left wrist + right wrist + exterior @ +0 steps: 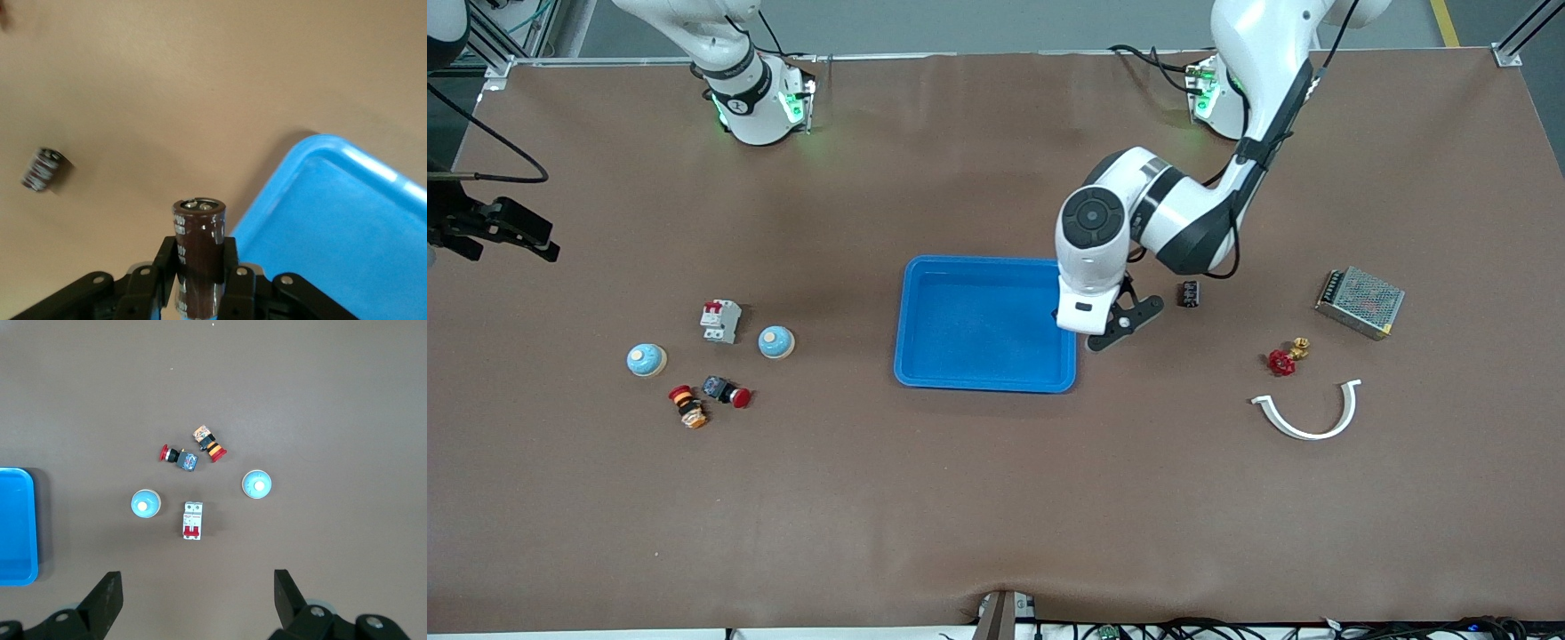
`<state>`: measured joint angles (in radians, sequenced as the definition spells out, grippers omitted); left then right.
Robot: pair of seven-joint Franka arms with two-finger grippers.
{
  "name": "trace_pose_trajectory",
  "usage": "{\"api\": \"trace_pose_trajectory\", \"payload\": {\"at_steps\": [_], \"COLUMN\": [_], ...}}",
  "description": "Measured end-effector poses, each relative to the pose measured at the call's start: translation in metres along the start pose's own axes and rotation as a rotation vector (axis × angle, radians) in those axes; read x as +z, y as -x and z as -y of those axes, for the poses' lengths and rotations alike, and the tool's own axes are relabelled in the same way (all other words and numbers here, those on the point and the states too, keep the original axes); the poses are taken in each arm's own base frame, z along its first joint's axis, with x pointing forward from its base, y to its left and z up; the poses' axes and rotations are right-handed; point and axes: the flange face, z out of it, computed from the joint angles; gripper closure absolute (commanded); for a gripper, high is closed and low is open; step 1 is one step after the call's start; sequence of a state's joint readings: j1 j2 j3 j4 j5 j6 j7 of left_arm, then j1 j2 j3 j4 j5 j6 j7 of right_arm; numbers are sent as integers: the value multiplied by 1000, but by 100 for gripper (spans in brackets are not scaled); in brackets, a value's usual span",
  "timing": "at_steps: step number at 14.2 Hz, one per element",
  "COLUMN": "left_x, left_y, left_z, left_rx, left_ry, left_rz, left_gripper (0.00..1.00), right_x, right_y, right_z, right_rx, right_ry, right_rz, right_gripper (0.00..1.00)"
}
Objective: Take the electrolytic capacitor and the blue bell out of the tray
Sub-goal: 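Carry the capacitor with the left gripper and set it beside the first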
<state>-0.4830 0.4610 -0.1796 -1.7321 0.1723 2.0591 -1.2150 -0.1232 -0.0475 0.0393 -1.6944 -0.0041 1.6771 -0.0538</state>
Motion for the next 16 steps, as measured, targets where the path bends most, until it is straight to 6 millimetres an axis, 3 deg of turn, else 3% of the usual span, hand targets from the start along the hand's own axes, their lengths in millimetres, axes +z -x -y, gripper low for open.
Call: {"api": "trace_pose_trajectory", "payload": {"at_steps": [3, 8, 16], "left_x": [13, 61, 88], "left_y": [1, 12, -51], "left_z": [25, 75, 139], "left_rx": [112, 246, 492], "left_ry": [15, 72, 77], "left_rz": [-19, -128, -138], "left_gripper": [100, 100, 100], "right_x": [4, 7, 12], "right_y": [-2, -2, -4], "right_z": [-1, -6, -7], "right_rx": [2, 10, 13], "right_ry": [-1, -1, -2], "right_rz": [7, 16, 25], "right_gripper": [0, 0, 0]}}
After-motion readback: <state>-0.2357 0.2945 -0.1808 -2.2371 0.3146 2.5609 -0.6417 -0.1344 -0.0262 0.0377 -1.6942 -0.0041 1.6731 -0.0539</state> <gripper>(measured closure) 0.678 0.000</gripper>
